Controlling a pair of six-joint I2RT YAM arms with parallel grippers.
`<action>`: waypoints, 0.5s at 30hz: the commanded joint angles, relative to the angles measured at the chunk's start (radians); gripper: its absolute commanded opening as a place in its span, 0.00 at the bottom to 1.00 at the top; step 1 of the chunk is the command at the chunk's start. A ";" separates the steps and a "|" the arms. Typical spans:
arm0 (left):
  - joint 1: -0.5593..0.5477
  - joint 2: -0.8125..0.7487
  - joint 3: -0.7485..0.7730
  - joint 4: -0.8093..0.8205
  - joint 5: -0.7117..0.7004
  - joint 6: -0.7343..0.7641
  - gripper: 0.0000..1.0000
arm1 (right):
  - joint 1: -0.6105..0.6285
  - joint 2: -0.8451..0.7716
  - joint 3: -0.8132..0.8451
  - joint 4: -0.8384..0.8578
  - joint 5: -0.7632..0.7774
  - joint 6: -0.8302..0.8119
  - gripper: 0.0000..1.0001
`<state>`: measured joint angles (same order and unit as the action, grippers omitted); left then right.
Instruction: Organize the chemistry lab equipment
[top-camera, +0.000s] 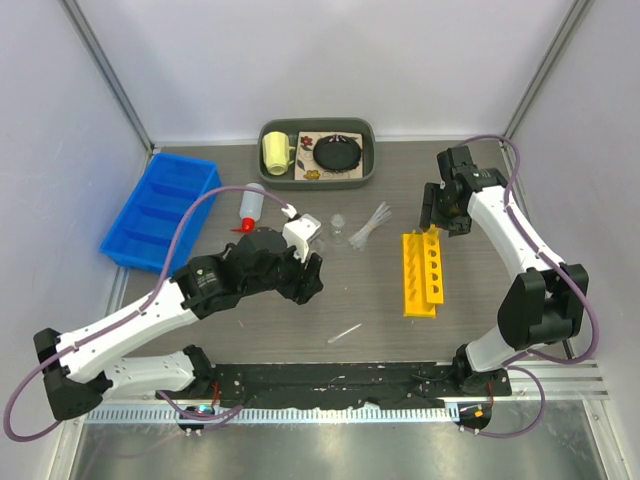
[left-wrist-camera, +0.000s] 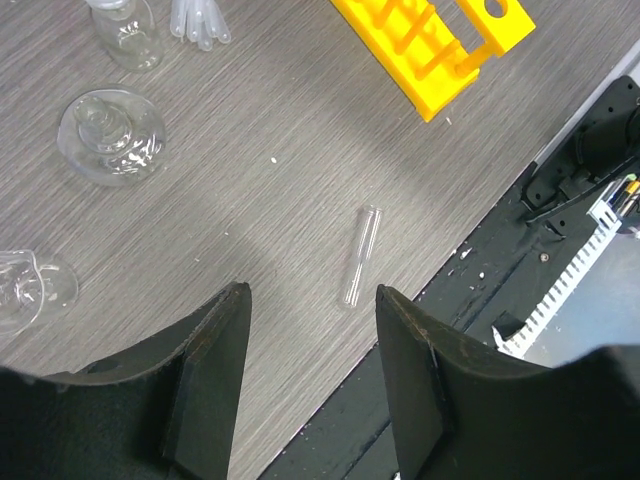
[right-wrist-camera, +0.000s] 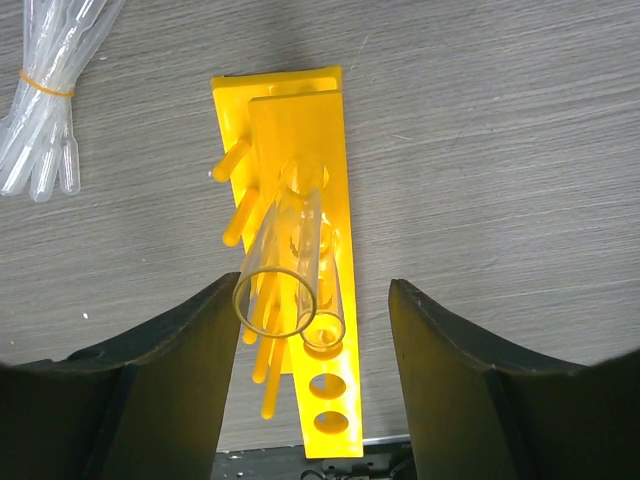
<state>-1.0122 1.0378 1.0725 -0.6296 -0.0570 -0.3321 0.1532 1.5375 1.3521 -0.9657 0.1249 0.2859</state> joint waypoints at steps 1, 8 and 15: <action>0.004 0.034 0.009 0.005 0.013 0.011 0.56 | -0.001 -0.066 0.074 -0.018 0.005 -0.007 0.68; -0.003 0.093 -0.060 0.091 0.043 -0.053 0.56 | 0.026 -0.160 0.151 -0.096 0.038 -0.008 0.72; -0.159 0.246 -0.100 0.154 -0.069 -0.119 0.58 | 0.072 -0.266 0.137 -0.142 -0.004 -0.013 0.73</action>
<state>-1.0828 1.2171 0.9794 -0.5552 -0.0631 -0.3931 0.1909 1.3319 1.4643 -1.0554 0.1268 0.2848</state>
